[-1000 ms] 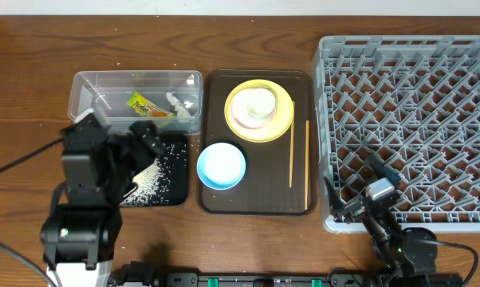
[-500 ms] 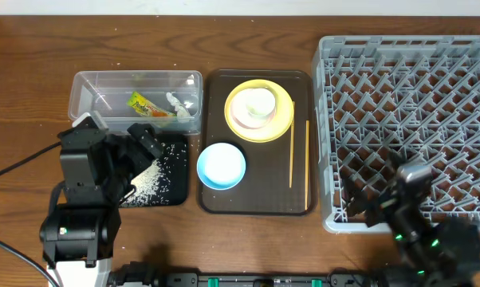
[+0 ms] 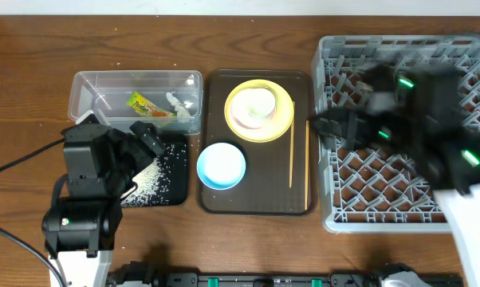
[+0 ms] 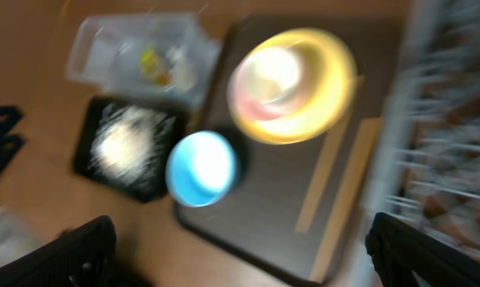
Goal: Sort waste into correct bins and load items into the dishwasher rack
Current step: 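Move the right gripper over the wooden chopsticks on the brown tray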
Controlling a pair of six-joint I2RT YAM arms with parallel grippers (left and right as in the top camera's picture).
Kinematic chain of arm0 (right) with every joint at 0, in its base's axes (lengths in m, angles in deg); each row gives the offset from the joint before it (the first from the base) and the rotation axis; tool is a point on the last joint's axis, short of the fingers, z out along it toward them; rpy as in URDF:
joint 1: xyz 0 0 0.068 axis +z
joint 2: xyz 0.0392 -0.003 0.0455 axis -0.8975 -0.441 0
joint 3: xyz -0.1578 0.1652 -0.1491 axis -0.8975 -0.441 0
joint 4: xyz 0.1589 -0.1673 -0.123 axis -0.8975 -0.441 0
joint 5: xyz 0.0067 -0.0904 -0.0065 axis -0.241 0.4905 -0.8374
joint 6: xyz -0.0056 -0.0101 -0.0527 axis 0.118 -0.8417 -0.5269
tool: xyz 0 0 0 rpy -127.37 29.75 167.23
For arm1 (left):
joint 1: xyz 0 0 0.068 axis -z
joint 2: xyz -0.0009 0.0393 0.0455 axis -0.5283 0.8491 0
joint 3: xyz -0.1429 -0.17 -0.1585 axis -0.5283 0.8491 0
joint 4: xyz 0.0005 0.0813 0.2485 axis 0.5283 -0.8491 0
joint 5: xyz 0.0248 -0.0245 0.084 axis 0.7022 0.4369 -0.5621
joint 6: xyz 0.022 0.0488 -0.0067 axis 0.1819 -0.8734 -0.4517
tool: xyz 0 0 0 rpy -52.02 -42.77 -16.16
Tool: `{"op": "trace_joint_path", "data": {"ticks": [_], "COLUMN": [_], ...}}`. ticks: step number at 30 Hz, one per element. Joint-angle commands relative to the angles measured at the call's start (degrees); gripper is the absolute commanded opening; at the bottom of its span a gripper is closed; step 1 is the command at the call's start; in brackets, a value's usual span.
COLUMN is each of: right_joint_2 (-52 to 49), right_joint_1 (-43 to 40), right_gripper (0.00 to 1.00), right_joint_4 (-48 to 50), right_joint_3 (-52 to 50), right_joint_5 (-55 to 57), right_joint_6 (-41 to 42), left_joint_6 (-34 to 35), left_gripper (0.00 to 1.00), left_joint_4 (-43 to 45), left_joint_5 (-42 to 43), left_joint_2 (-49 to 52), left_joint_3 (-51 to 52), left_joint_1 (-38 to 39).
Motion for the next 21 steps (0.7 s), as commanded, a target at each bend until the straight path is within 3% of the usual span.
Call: {"op": "trace_joint_path", "data": {"ticks": [1,8,9,12,13,17,21], "right_joint_2": [-6.5,-19.0,-20.6,-24.5,-25.3,-28.5,-29.5], "right_joint_1": [5.4,11.8,12.3,14.0,14.5,17.1,19.0], "right_gripper": [0.99,0.97,0.81,0.19,0.11,0.01,0.01], "right_joint_4": [2.5,7.6,7.7,7.7,7.5,5.2,2.0], "right_joint_3": [0.9,0.9,0.9,0.9,0.9,0.9,0.8], "right_joint_5": [-7.0,-9.0,-8.9,-6.1,-4.9,7.1,18.9], "right_joint_6": [3.9,8.0,8.5,8.6,9.3,15.1,20.2], "left_joint_6": [0.1,0.1,0.1,0.1,0.1,0.1,0.1], "left_gripper": [0.94,0.95,0.95,0.95,0.95,0.95,0.95], "left_joint_4": [0.0,0.0,0.0,0.0,0.0,0.0,0.0], "left_joint_5": [-0.5,-0.5,-0.5,-0.5,-0.5,-0.5,-0.5], "left_joint_2": [1.1,3.4,3.7,4.8,5.1,6.5,7.6], "left_joint_3": [-0.8,-0.8,-0.8,-0.8,-0.8,-0.8,-0.8], "left_joint_1": [-0.2,-0.2,-0.2,-0.2,-0.2,-0.2,-0.2]}}
